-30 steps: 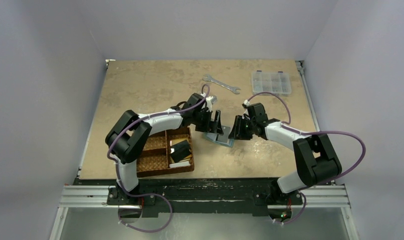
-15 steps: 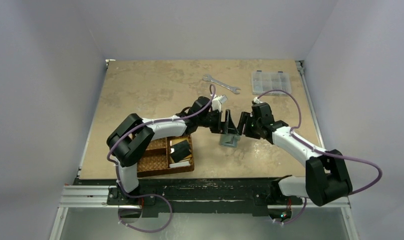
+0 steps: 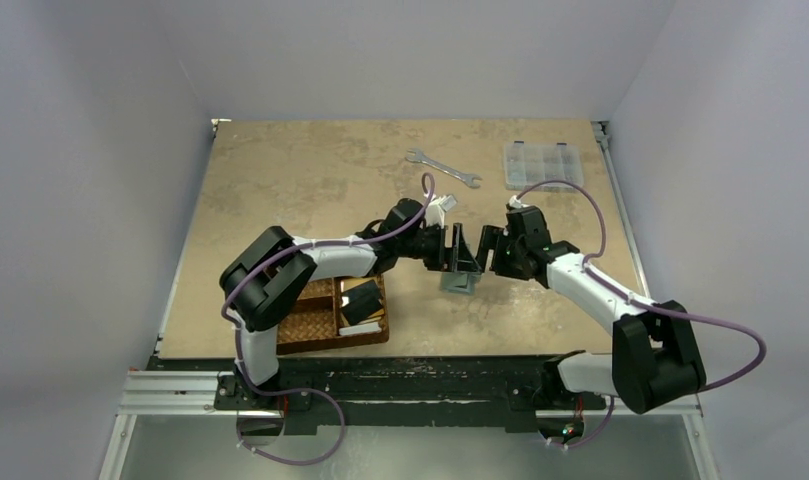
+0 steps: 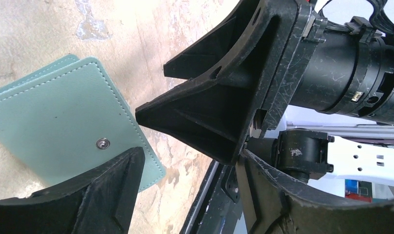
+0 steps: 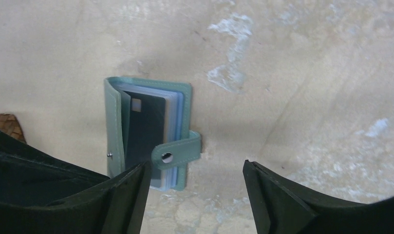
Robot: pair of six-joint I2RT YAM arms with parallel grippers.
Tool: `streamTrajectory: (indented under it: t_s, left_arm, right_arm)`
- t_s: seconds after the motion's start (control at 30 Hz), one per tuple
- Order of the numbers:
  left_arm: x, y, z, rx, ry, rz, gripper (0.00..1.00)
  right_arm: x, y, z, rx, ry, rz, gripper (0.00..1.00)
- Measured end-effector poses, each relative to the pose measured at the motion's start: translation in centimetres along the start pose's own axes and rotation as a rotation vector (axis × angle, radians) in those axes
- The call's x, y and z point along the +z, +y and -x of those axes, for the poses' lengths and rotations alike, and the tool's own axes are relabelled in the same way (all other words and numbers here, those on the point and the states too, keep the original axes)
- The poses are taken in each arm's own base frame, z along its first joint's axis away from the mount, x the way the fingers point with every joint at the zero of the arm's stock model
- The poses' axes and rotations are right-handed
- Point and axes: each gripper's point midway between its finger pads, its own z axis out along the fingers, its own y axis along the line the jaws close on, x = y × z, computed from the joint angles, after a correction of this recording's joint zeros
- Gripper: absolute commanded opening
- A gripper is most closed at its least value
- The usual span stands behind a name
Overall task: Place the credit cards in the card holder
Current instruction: Close the card holder at the center of the board.
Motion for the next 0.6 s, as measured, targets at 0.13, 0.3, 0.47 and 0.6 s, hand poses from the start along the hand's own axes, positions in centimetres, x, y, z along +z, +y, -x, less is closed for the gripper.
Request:
streamTrajectory:
  t_s: [0.13,0.3,0.47,0.6]
  left_arm:
    - [-0.9,0.5,0.3,0.008,-0.021,0.024,0.73]
    - [-1.3,1.9,-0.1,-0.011,-0.017,0.06,0.73]
    - [-1.5,2.4,-0.1,-0.017,-0.017,0.073,0.73]
    - [-1.6,2.6,-0.1,-0.021,-0.017,0.079,0.73]
  right_arm:
    - [0.7,1.0,0.0,-0.01,0.012,0.052,0.8]
    - [2.3,1.5,-0.8,-0.008,0.057,0.086,0.79]
    - [2.7,1.2,-0.9,0.005,0.063,0.063,0.63]
    - [2.7,0.2,-1.0,0.034,0.056,0.006,0.55]
